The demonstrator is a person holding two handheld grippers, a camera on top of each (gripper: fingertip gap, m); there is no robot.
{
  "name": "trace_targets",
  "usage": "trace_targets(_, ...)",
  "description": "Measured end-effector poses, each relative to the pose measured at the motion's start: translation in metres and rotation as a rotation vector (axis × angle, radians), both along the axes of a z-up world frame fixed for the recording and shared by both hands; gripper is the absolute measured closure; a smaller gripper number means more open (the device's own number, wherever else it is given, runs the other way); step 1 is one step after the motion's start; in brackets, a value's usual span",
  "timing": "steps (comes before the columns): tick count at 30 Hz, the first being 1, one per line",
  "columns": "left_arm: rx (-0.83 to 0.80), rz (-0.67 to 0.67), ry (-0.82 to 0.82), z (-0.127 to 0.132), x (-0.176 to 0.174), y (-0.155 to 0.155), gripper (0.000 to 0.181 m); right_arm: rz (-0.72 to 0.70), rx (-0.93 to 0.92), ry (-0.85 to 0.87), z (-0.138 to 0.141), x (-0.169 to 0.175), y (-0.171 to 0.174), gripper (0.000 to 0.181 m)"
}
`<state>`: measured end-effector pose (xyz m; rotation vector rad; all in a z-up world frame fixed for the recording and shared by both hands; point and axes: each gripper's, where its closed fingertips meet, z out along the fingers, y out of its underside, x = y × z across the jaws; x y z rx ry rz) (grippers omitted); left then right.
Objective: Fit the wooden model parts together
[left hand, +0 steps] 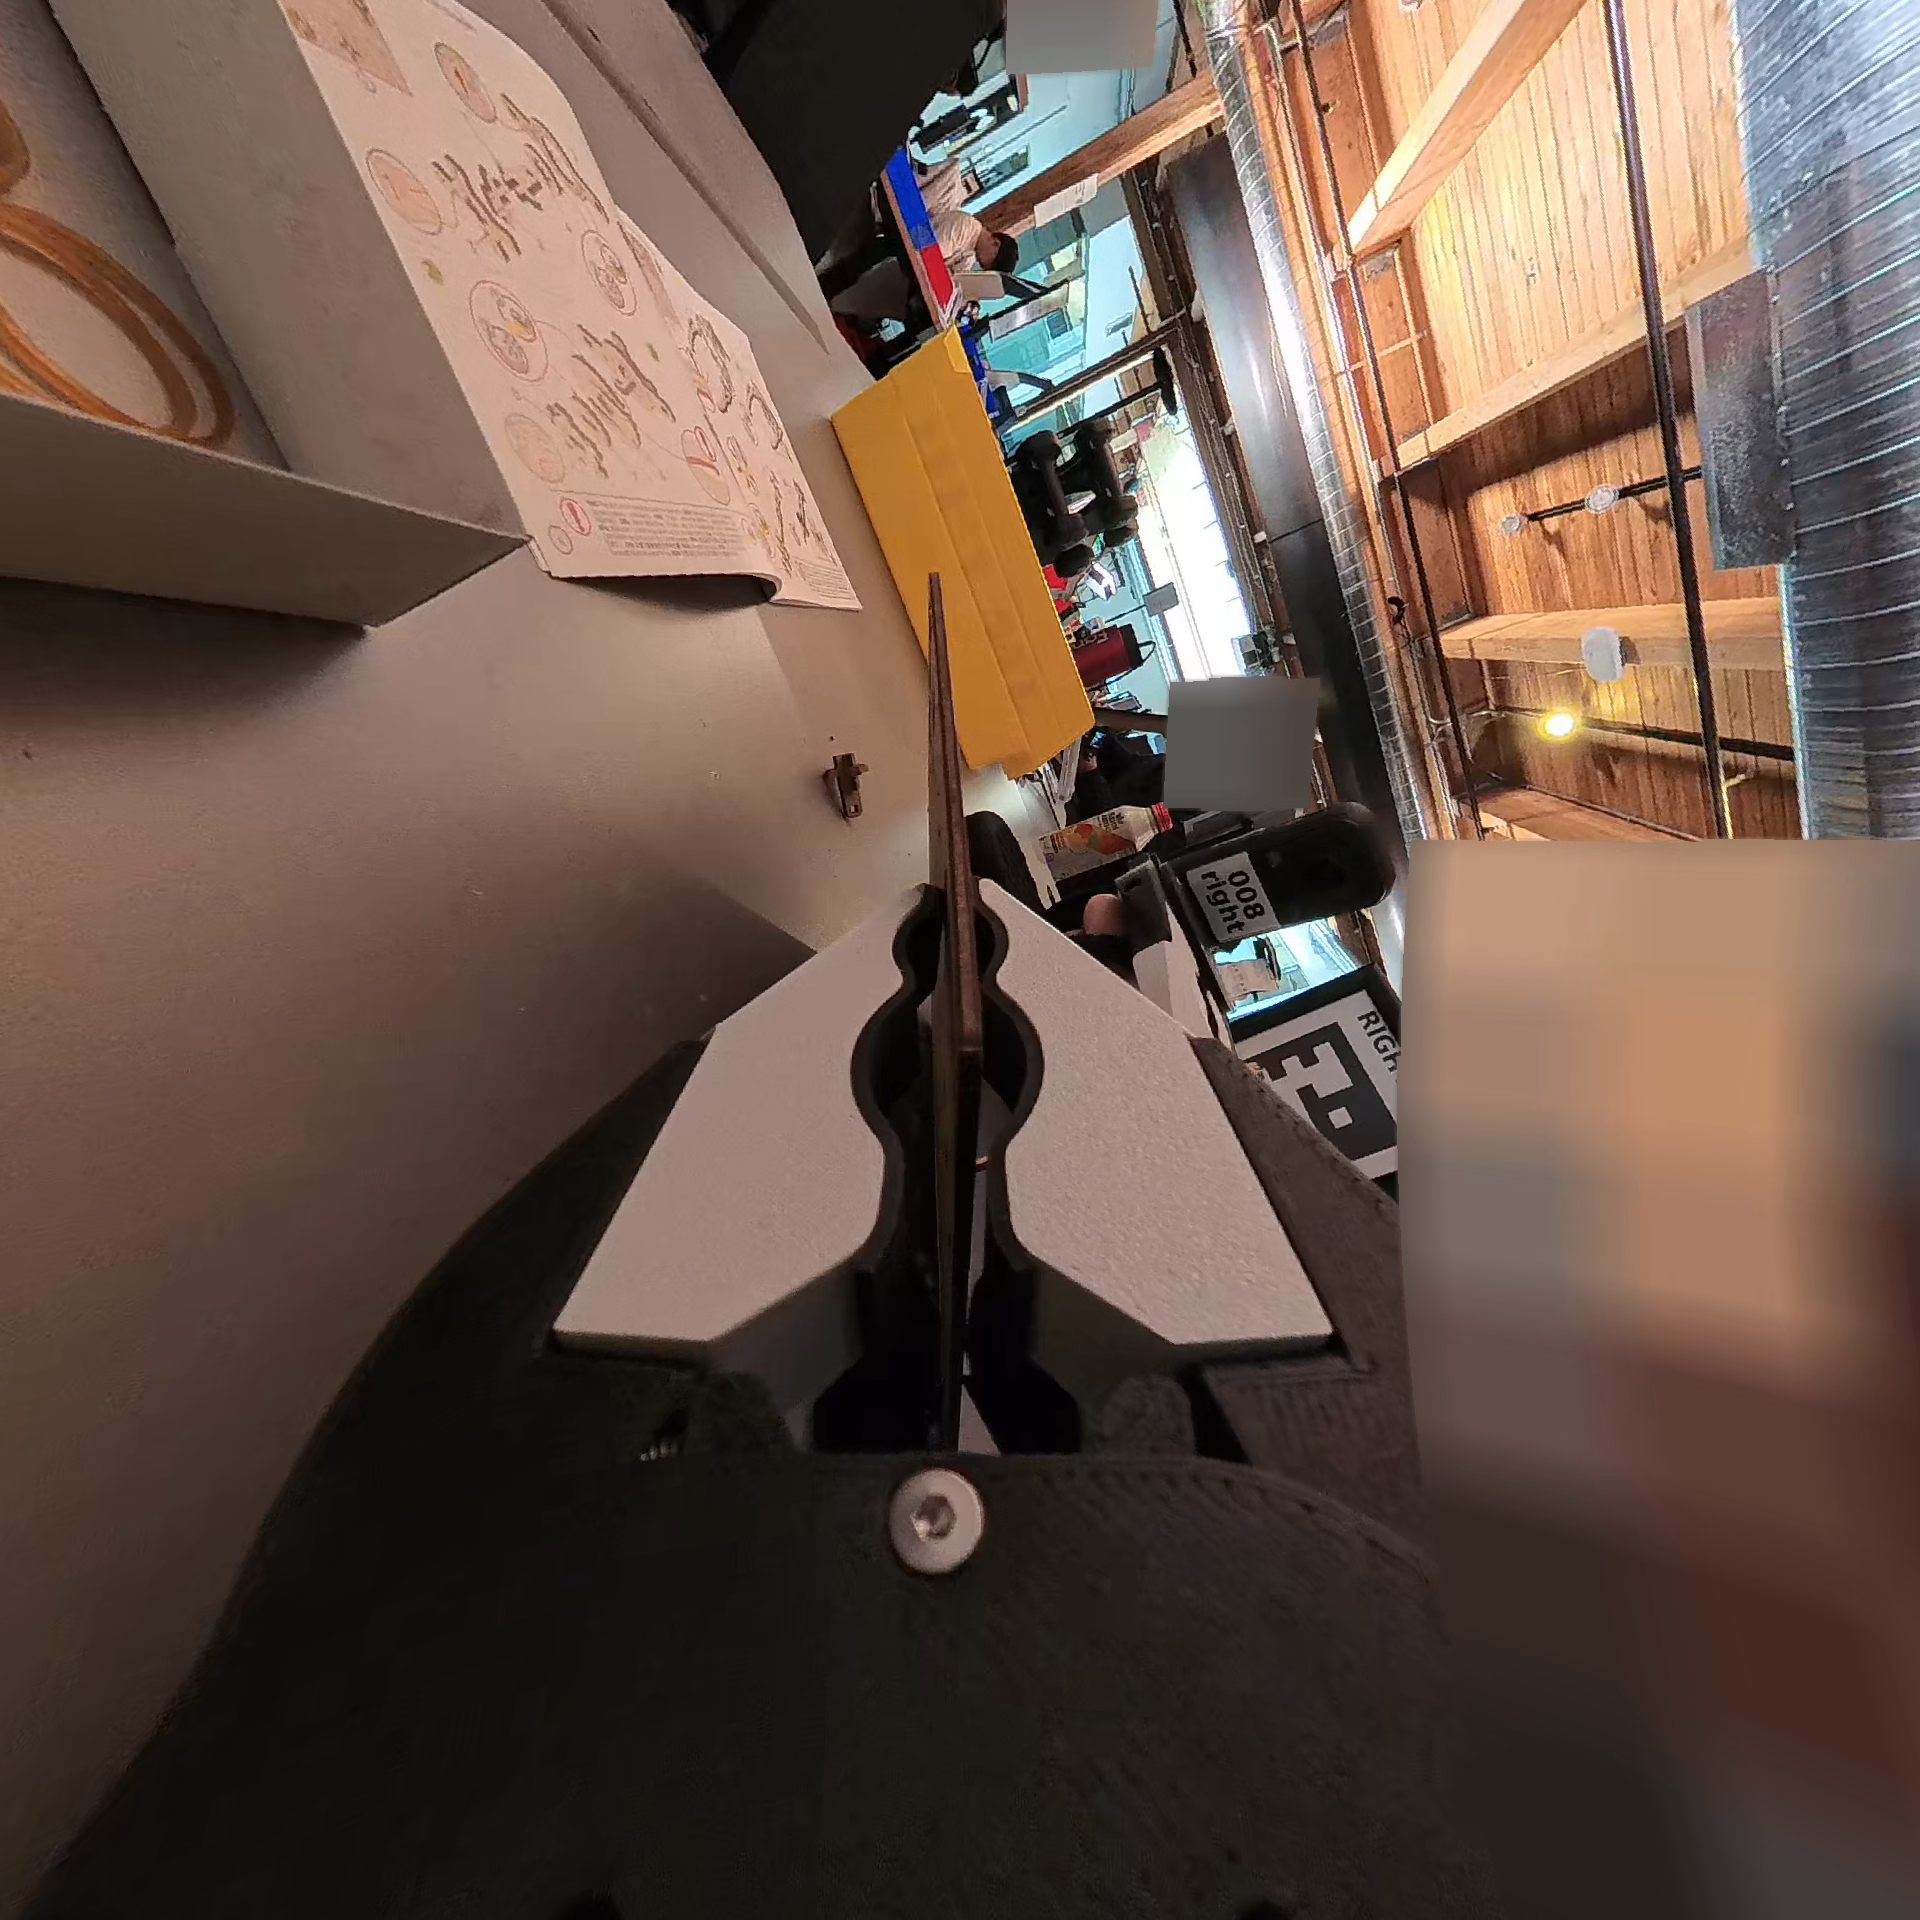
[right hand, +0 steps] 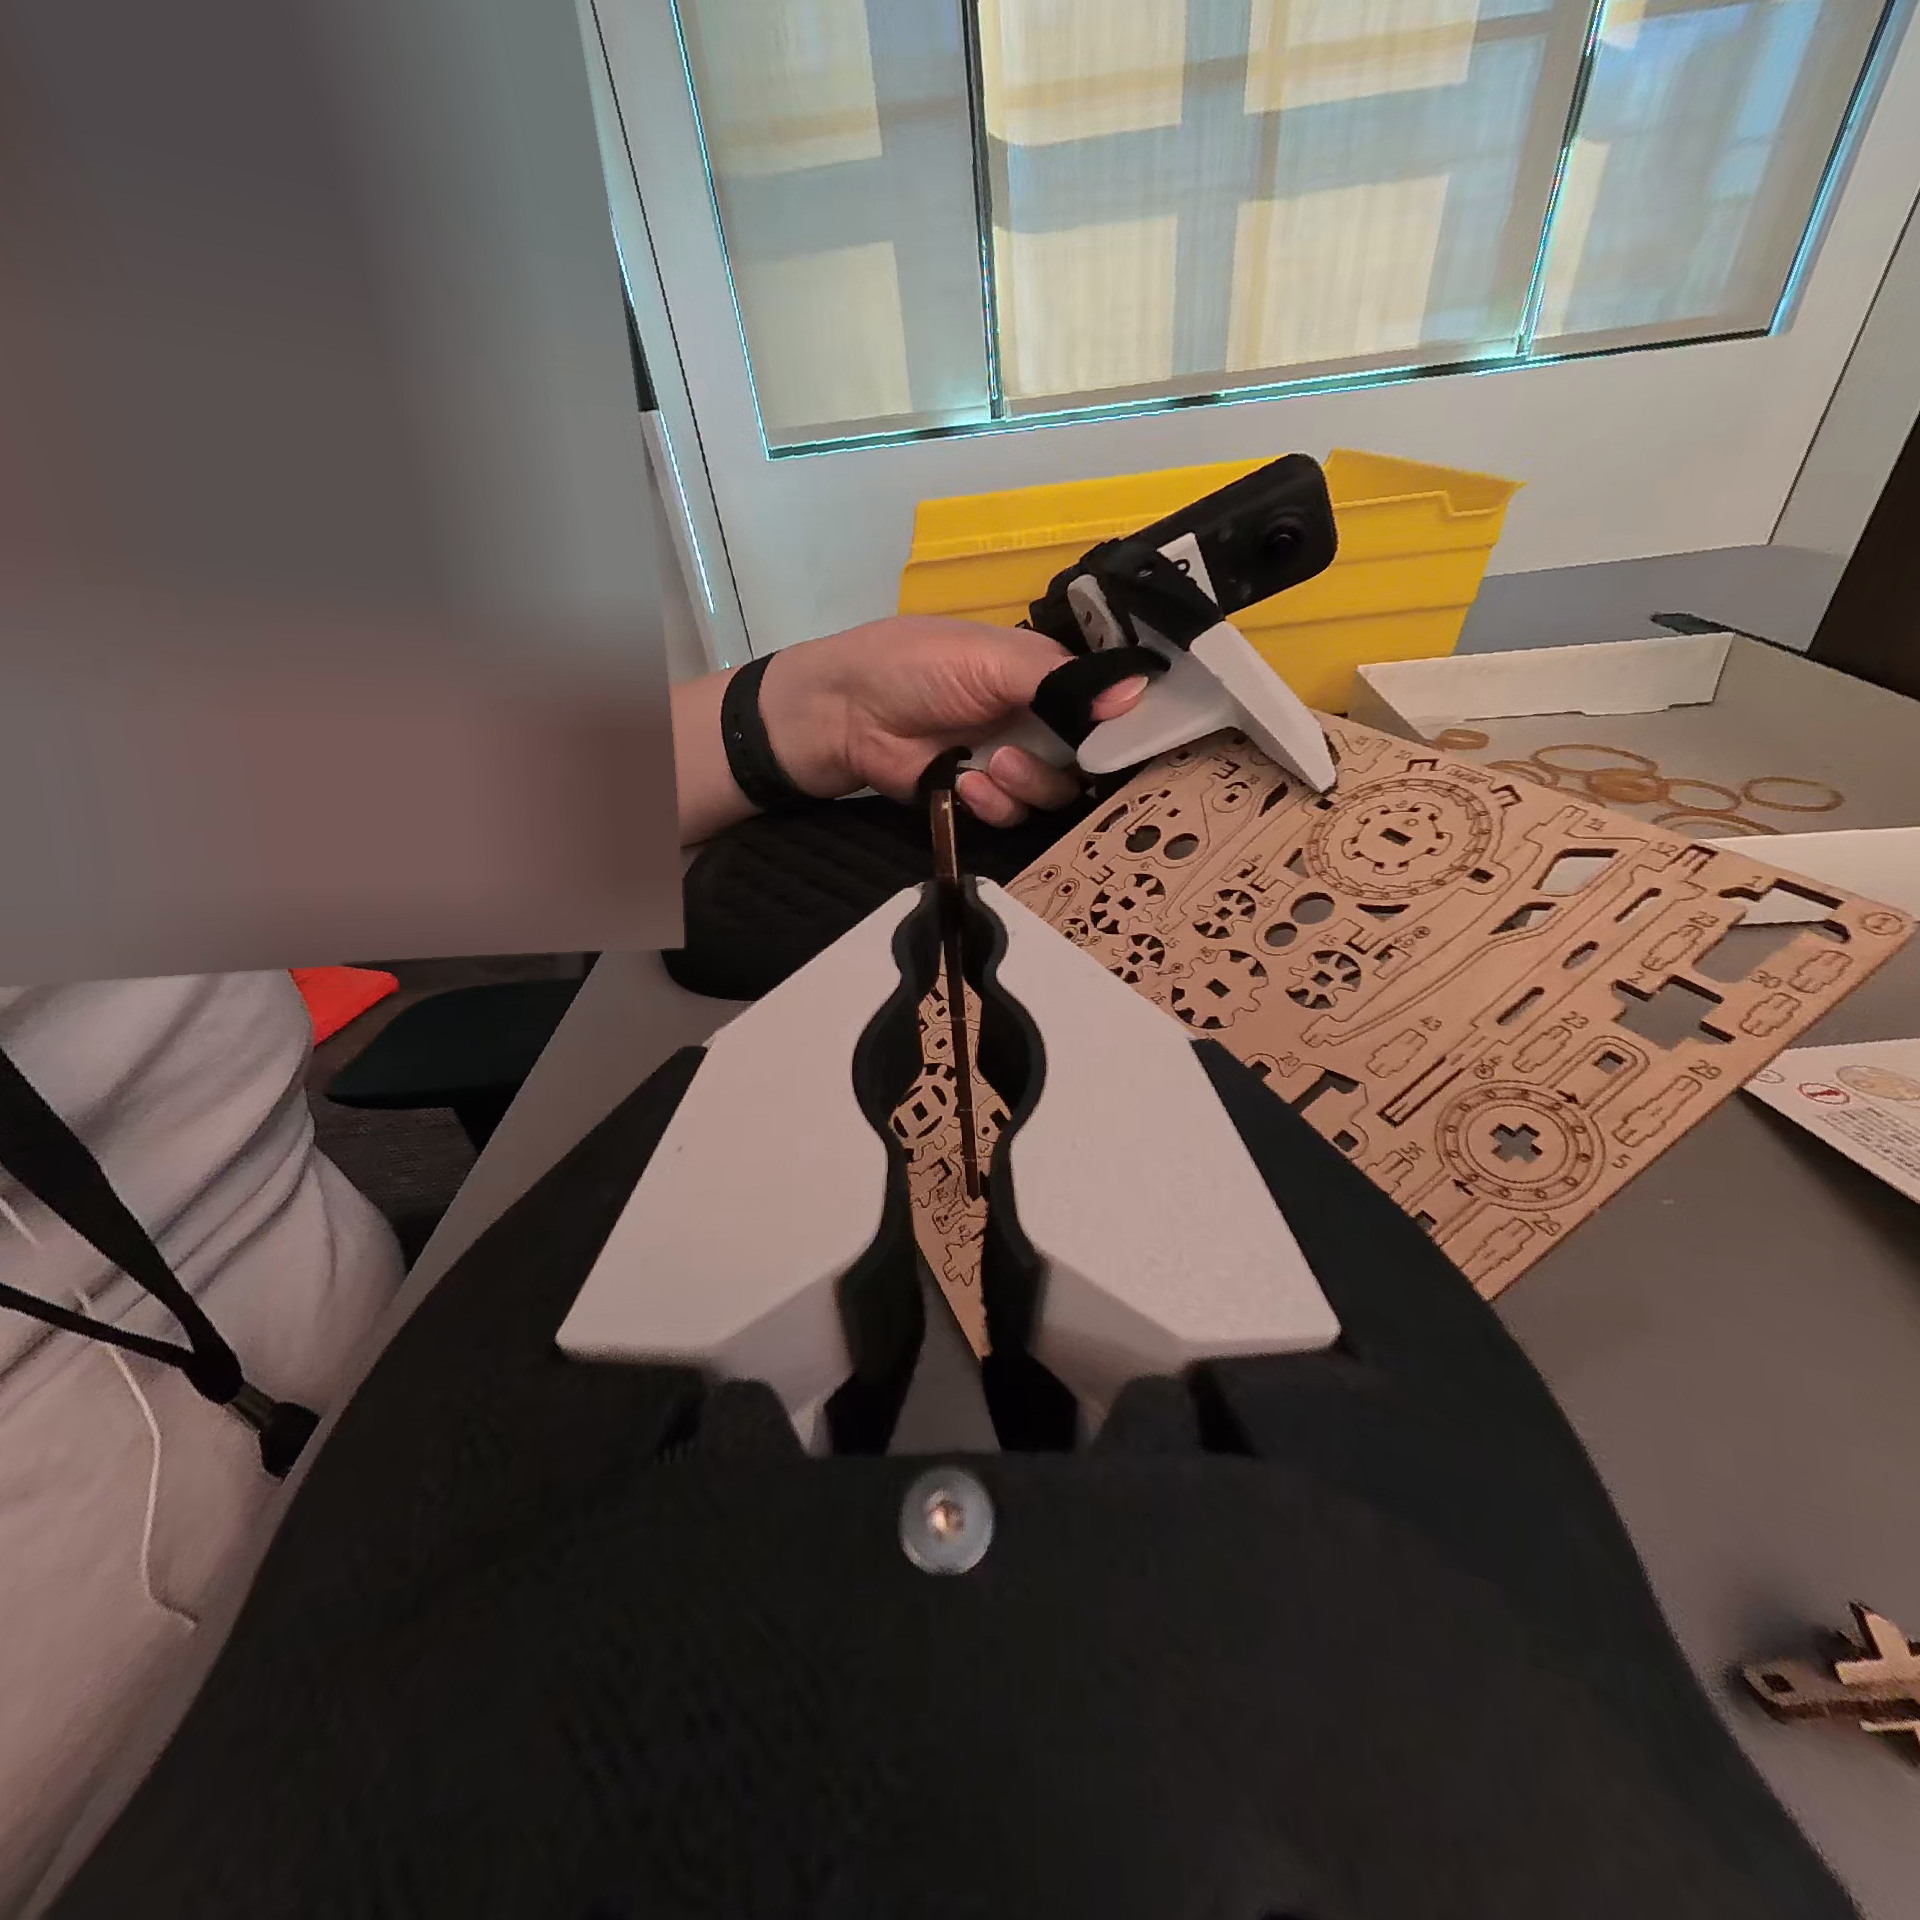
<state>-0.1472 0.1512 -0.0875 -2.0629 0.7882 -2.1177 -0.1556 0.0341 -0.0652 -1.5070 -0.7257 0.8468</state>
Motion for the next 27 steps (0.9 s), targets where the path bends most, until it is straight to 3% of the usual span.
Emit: trace_targets(27,-0.013,0.0,0.009,-0.002,0.0,0.001,0.18,0.017,0.097,-0.068,-0.001,-0.006,-0.012,0.179)
